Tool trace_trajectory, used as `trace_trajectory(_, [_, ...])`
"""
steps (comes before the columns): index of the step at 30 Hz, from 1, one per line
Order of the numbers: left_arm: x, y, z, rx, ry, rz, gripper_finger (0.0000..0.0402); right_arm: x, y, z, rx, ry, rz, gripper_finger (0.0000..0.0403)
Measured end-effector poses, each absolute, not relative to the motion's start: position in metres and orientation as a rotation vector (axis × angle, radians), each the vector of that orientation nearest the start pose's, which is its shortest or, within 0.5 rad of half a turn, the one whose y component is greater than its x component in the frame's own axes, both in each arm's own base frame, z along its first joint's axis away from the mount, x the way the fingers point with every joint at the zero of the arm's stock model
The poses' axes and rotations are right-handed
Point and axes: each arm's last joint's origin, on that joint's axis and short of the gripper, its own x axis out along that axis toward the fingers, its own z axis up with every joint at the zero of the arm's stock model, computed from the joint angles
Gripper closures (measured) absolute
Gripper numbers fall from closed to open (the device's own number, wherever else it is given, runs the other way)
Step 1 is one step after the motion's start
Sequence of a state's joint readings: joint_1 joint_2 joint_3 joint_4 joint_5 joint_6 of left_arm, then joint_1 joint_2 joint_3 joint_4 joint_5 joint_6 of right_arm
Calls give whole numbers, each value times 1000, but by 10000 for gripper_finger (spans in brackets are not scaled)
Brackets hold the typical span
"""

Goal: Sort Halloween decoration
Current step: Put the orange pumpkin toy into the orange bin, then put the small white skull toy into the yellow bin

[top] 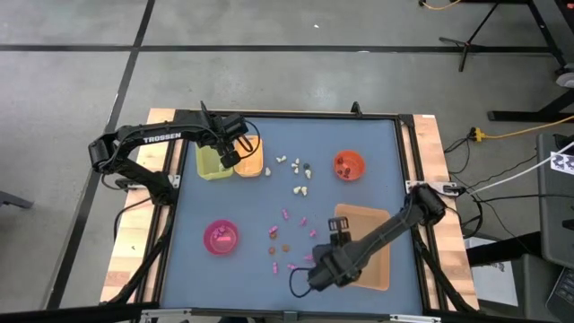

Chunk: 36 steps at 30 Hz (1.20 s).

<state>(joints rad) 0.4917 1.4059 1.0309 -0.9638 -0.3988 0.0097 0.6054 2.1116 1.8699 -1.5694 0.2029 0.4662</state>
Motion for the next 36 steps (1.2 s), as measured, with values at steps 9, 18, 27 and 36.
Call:
trace_trajectory(9, [221,115,238,24,1393,660,260,319,216,235,-299,1658,-166,306])
trace_trajectory(18, [235,103,241,106,1310,585,260,319,216,235,-298,1658,-166,268])
trace_trajectory(27, [254,99,246,27,1113,440,260,319,216,235,-298,1658,-167,200])
trace_trajectory(36, [280,106,263,18,767,388,260,320,214,237,-369,1628,-159,200])
